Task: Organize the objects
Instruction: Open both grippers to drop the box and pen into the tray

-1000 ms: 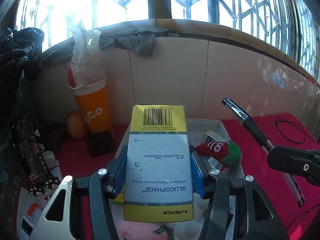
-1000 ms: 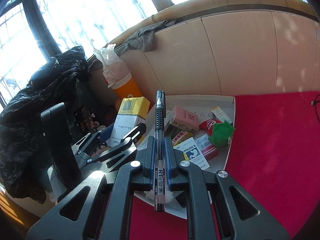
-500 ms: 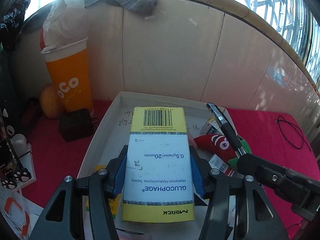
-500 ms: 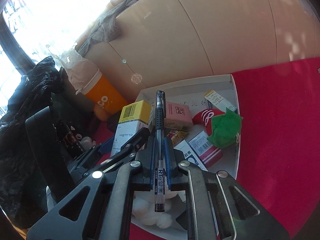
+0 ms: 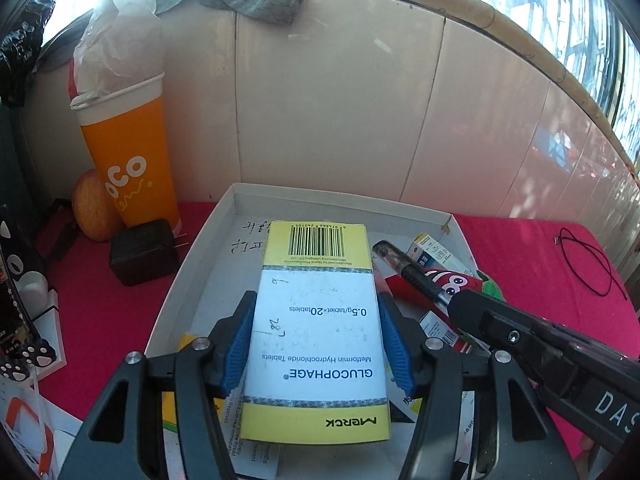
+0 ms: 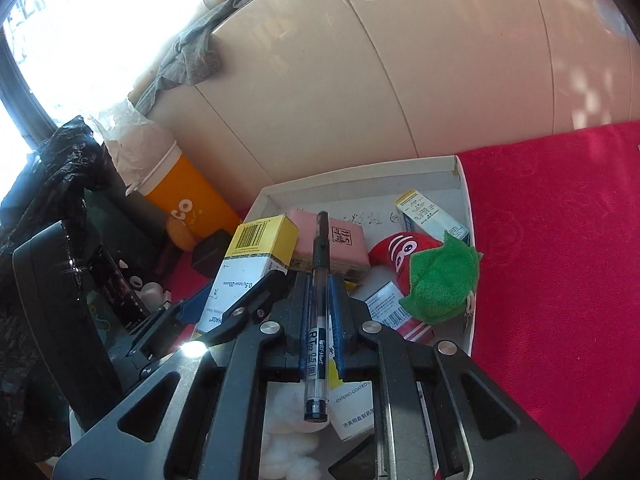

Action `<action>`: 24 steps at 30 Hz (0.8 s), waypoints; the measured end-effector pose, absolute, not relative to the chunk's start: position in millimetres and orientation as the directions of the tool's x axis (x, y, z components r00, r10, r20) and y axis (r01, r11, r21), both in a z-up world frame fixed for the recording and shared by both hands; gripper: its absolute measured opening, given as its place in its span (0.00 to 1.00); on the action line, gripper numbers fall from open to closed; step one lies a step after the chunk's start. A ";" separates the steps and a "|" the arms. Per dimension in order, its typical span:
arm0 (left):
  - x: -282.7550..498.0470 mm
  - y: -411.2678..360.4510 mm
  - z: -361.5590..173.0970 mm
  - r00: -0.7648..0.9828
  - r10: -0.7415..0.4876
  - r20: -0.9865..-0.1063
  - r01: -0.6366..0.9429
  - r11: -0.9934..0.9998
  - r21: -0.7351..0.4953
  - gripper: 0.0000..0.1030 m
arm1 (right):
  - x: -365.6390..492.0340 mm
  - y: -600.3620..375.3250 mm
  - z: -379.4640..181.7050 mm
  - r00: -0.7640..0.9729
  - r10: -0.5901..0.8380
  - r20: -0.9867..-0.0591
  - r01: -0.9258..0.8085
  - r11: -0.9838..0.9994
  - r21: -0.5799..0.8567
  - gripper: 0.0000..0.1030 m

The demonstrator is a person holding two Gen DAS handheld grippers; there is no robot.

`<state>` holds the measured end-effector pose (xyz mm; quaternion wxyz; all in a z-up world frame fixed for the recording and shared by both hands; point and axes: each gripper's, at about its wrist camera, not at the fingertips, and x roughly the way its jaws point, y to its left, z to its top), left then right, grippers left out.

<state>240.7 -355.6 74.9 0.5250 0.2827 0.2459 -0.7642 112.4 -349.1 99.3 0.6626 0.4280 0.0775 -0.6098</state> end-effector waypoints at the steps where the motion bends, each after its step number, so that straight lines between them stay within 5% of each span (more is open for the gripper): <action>1: 242.1 -355.2 75.0 -0.252 -0.677 -0.691 0.954 -0.295 -0.058 0.77 | 112.4 -347.2 101.0 0.222 -0.749 -0.625 0.881 -0.121 0.458 0.14; 3: 249.7 -352.7 75.9 -0.238 -0.698 -0.676 0.962 -0.266 -0.063 0.86 | 108.8 -344.2 102.5 0.218 -0.756 -0.617 0.877 -0.125 0.463 0.22; 5: 257.1 -350.1 76.1 -0.238 -0.699 -0.674 0.965 -0.249 -0.083 0.90 | 103.1 -338.9 101.6 0.231 -0.761 -0.606 0.862 -0.129 0.491 0.51; 7: 261.5 -345.2 77.5 -0.214 -0.714 -0.667 0.972 -0.225 -0.071 1.00 | 99.4 -332.0 100.4 0.246 -0.771 -0.587 0.844 -0.127 0.521 0.54; 13: 270.2 -328.7 88.2 -0.195 -0.758 -0.623 0.977 -0.204 -0.058 1.00 | 99.7 -319.1 101.3 0.228 -0.784 -0.577 0.849 -0.131 0.513 0.78; 24: 268.6 -299.5 95.8 -0.196 -0.794 -0.575 0.977 -0.209 -0.046 1.00 | 104.4 -285.7 114.0 0.108 -0.822 -0.558 0.918 -0.132 0.373 1.00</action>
